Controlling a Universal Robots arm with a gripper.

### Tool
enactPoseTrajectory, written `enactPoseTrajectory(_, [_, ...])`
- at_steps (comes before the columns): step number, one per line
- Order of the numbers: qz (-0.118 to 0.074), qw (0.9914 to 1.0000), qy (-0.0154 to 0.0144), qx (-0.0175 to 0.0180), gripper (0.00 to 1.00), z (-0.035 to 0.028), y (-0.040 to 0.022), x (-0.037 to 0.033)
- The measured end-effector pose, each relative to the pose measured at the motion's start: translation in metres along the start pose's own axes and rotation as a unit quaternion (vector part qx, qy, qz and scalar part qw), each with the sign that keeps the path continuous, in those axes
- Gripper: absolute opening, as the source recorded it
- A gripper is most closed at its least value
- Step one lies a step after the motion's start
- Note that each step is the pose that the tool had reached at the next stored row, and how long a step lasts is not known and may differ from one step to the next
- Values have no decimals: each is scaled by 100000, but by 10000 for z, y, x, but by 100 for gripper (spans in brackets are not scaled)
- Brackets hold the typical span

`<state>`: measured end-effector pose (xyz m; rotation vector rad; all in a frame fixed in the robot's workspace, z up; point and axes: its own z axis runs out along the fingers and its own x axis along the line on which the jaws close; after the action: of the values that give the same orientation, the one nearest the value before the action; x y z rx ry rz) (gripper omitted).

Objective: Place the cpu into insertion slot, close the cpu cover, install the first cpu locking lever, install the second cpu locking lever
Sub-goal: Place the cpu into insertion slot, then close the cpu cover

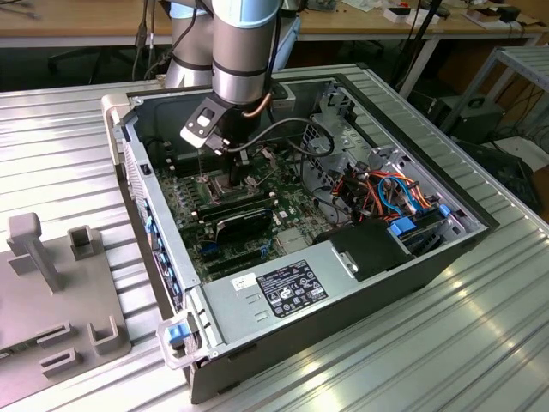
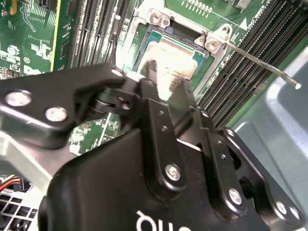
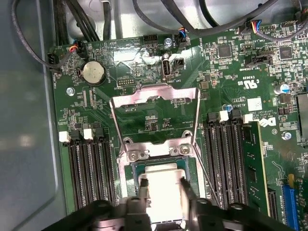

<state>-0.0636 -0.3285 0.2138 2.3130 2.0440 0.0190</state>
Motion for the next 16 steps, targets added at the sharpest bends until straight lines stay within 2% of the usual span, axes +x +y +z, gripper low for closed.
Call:
enactPoseTrajectory(1, [-58, 100000, -1, 2, 33, -4, -12, -1])
enactPoseTrajectory(2, [-106, 100000, 14, -7, 33, -5, -18, 0])
enactPoseTrajectory(6, [-343, 99999, 28, -9, 11, -5, -19, 0])
enactPoseTrajectory(8, [-918, 99996, 53, -24, 11, -5, -20, 0])
enactPoseTrajectory(16, [-985, 99995, 58, -27, 11, -6, -24, 0])
